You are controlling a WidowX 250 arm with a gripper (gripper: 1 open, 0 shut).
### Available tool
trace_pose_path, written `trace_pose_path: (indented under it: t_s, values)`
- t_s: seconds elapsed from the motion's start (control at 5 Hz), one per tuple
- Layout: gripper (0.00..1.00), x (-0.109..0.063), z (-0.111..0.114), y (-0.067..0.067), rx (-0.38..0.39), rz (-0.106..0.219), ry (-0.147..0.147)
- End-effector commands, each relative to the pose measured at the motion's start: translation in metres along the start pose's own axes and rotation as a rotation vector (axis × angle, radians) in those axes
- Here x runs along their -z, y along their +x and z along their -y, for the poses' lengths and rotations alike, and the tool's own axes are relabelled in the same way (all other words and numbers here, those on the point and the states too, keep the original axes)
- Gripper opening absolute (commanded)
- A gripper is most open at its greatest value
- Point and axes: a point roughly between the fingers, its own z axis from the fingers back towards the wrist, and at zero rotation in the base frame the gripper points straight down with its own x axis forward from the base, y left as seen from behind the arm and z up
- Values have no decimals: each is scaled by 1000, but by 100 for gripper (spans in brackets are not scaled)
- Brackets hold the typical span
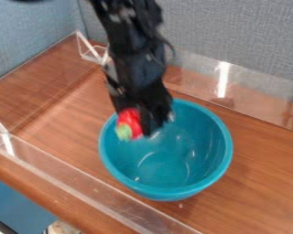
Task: Remove the strawberry from inside the blue bowl and put it on the table
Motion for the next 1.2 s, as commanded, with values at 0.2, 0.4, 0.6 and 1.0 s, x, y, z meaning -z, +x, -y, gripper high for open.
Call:
trace_pose_path:
  t_s: [0.2,0.4,0.6,1.0]
  values:
    - [0,-12,-50,17,-104,43,62]
    - [0,-6,-61,17,-124,31,70]
    - [0,-4,-68,16,-136,26,71]
    - [0,15,-90,26,-153,4,70]
